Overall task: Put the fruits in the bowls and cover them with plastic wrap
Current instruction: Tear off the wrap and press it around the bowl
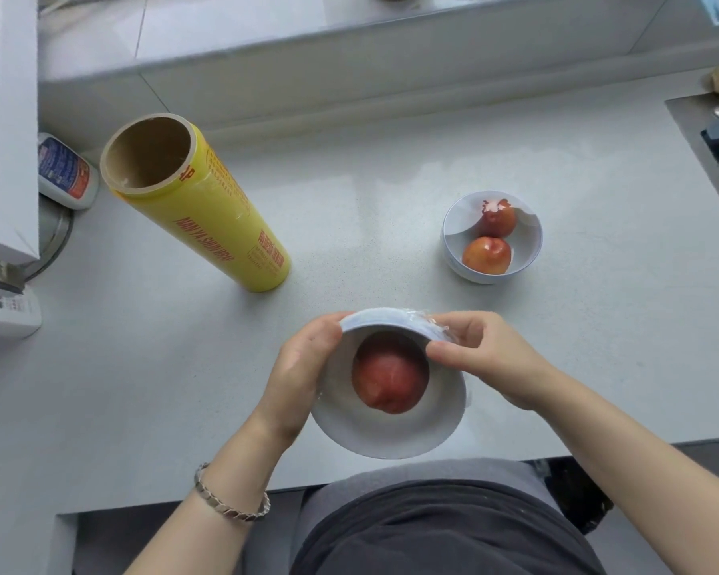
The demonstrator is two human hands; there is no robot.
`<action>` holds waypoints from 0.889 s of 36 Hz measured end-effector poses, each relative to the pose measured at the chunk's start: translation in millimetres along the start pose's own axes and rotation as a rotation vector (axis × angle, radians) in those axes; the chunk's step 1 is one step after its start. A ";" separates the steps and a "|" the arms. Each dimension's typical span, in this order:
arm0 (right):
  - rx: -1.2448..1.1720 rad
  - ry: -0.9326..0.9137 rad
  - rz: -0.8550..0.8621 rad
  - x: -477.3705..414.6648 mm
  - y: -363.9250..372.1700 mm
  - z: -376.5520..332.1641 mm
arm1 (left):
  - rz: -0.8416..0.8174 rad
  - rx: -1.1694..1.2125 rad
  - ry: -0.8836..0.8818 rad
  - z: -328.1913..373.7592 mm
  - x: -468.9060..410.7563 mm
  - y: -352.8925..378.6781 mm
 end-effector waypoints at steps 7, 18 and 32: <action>0.206 0.027 0.079 2.0 -0.7 -3.1 | -0.179 -0.268 -0.030 4.8 -6.7 6.1; 0.251 0.155 0.152 6.0 6.8 -28.8 | 0.080 -0.278 0.141 2.2 6.4 14.7; 0.111 0.358 0.032 -9.0 5.9 -40.9 | -0.021 -0.440 0.102 -2.9 11.2 8.9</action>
Point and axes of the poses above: each hand's wrist, its own x-axis away from the middle knuckle, its own y-axis out of the palm, z = x × y, the point moved 1 cm from there along -x, towards the middle knuckle, and after that the axes turned 10 degrees about y, right-handed, at the moved point
